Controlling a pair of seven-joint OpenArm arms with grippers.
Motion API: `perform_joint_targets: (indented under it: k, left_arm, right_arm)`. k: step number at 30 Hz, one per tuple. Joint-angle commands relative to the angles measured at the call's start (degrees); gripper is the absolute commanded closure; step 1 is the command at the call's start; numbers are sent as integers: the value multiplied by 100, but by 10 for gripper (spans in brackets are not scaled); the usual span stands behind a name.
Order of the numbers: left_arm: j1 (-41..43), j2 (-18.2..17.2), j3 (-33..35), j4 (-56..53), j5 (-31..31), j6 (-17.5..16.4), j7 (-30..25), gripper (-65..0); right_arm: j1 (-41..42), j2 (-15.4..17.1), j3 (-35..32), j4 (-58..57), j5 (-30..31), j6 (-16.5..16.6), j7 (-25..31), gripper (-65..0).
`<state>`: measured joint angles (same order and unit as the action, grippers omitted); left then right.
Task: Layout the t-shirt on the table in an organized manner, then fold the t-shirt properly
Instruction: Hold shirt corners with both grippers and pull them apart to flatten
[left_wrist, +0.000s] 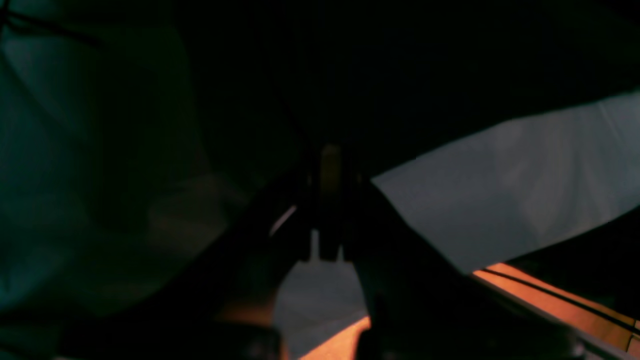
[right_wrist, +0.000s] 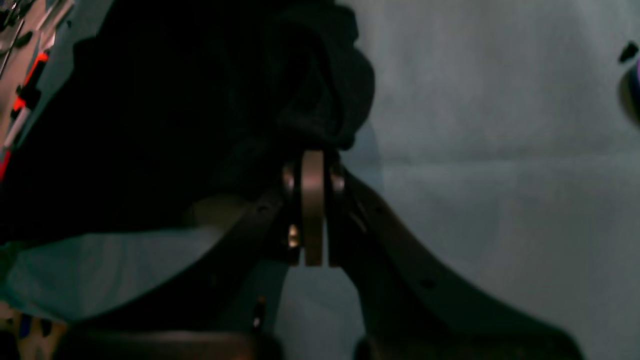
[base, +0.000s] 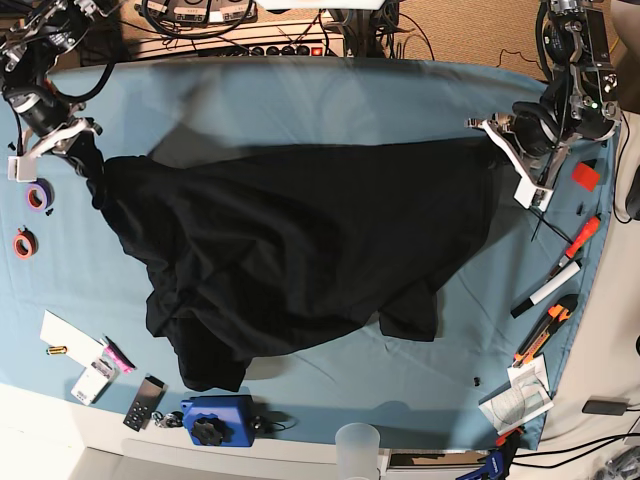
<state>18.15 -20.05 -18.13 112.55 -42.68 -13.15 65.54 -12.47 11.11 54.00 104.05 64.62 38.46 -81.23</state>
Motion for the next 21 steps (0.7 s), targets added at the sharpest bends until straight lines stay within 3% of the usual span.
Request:
perform_joint_targets:
  k: [1, 9, 21]
  left_arm:
    - [44, -76, -44, 184, -66, -2, -37, 0]
    - [461, -79, -44, 872, 179, -2, -48, 0]
    - [951, -83, -44, 909, 494, 0, -59, 0]
  right_arm:
    - [-61, 94, 33, 138, 203, 59, 123, 0]
    - [-699, 94, 33, 706, 345, 142, 123, 0]
    - [-1810, 94, 33, 997, 350, 154, 123, 0]
